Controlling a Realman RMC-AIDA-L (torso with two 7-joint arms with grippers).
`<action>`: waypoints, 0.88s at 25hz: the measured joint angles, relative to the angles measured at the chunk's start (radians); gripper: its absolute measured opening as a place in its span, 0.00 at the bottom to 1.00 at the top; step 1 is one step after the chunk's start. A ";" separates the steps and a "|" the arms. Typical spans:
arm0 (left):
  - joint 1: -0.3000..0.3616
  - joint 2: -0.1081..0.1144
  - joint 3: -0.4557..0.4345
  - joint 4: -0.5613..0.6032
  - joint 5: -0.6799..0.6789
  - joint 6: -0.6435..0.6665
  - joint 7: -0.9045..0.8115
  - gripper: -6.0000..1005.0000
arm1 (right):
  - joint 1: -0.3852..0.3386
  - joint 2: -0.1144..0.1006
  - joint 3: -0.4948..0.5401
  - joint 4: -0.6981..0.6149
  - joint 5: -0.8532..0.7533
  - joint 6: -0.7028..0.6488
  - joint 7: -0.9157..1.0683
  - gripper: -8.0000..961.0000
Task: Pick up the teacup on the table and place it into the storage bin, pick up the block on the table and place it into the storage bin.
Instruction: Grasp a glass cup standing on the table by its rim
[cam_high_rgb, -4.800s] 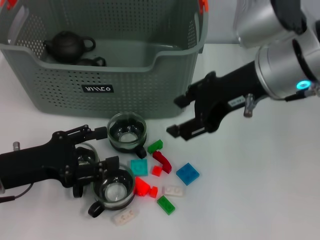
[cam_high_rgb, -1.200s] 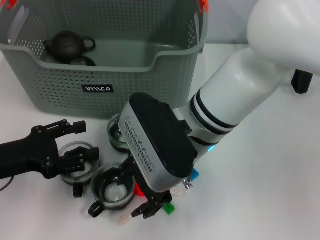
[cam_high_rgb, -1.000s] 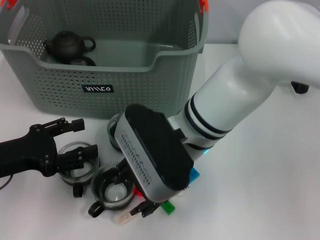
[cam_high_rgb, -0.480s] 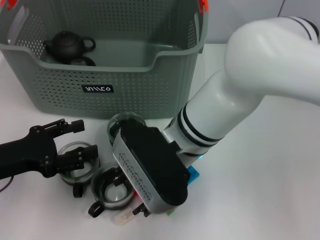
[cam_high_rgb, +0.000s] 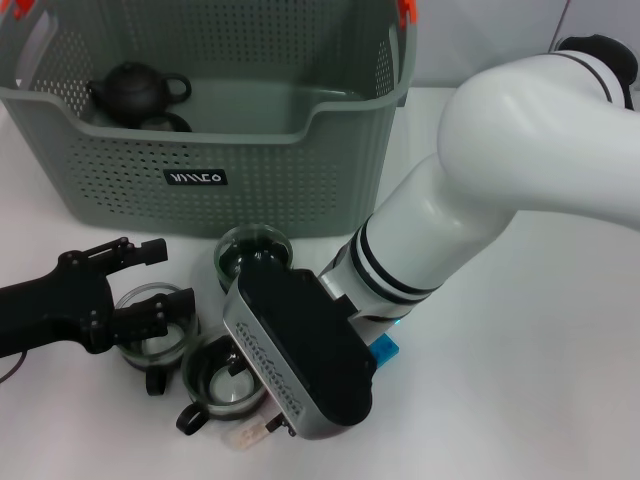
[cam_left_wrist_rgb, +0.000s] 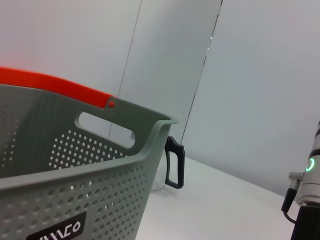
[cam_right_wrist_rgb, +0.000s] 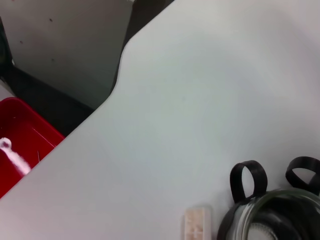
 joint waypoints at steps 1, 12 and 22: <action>0.000 0.000 0.000 0.000 0.000 0.000 0.000 0.84 | 0.000 0.000 -0.001 0.003 0.001 0.003 -0.003 0.75; 0.001 -0.001 0.000 0.000 0.003 -0.012 0.000 0.84 | 0.000 0.000 -0.005 0.007 0.005 0.022 -0.006 0.75; 0.002 -0.002 0.000 0.000 0.005 -0.012 0.000 0.84 | -0.011 -0.012 0.037 -0.046 0.032 -0.004 0.005 0.75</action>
